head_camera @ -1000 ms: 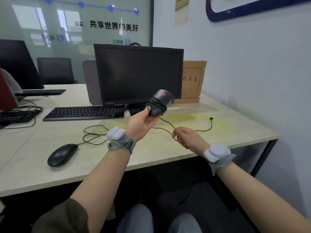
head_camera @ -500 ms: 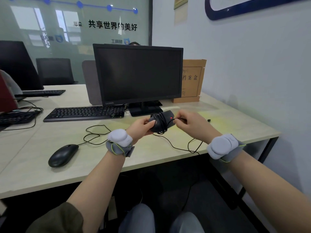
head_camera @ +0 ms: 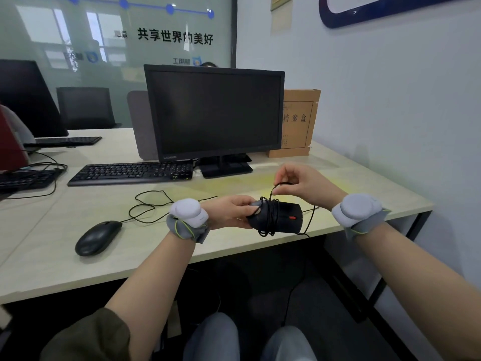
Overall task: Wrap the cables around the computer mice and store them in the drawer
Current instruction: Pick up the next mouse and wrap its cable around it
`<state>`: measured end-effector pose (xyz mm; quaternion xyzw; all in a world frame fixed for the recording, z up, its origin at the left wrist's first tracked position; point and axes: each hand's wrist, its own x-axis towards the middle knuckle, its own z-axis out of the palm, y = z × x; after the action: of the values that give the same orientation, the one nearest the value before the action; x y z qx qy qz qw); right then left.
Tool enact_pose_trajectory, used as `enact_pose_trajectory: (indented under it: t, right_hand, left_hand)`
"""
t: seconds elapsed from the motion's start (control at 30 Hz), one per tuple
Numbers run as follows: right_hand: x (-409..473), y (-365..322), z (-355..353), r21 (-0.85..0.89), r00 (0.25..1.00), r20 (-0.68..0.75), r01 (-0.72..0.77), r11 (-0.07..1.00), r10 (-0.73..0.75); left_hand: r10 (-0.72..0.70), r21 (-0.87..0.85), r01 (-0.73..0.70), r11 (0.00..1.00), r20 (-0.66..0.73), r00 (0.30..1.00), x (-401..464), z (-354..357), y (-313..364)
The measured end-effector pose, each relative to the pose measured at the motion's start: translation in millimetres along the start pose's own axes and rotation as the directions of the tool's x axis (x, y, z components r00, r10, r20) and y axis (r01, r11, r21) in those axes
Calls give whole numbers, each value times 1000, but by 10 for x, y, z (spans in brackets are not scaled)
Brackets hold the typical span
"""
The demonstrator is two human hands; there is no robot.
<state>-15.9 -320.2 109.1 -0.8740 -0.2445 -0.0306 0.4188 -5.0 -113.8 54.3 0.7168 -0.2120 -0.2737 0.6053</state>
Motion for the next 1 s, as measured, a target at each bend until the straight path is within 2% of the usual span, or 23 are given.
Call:
enact_pose_trajectory:
  t: [0.13,0.3,0.4,0.47,0.53,0.57,0.63,0.73,0.8,0.87,1.0]
  right_hand:
    - [35,11,9,29,1000,-11,12,1000,-12]
    - [51,77,41,66,998,64,-23,998,19]
    - [47,195,67,216,994,84,-92,972,75]
    - [27,295,96,211,990,115,-105,972,82]
    - [-18,362,179,164,985,107,-150,975,134]
    - [-44,391,242,241,983,79,-179,954,165]
    - [-71,436,353,282,977,107,-206,937,183]
    - [-132,456,424,9,956,203,-217,976,210]
    - [-153,439,410,-71,959,196,-194,978,204]
    - [-154,379,373,-83,973,155,-161,984,172]
    - [-116,242,284,-190,996,26,-82,978,88]
  left_hand:
    - [-5,-50,8,999,48,999,-2,28,51]
    - [1,-94,12,996,139,990,-46,49,74]
    - [70,-193,-32,981,192,979,-62,79,94]
    - [141,-290,-83,953,185,973,-51,93,110]
    - [219,-384,-160,909,115,969,-29,100,132]
    - [252,-420,-209,883,50,966,-11,95,149]
    - [290,-465,-324,824,-145,946,32,65,194]
    - [253,-478,-473,740,-453,855,99,-53,242]
    - [201,-409,-492,769,-575,793,141,-150,204]
    - [155,-318,-438,841,-634,758,169,-196,109]
    - [121,-201,-314,928,-634,764,187,-150,-47]
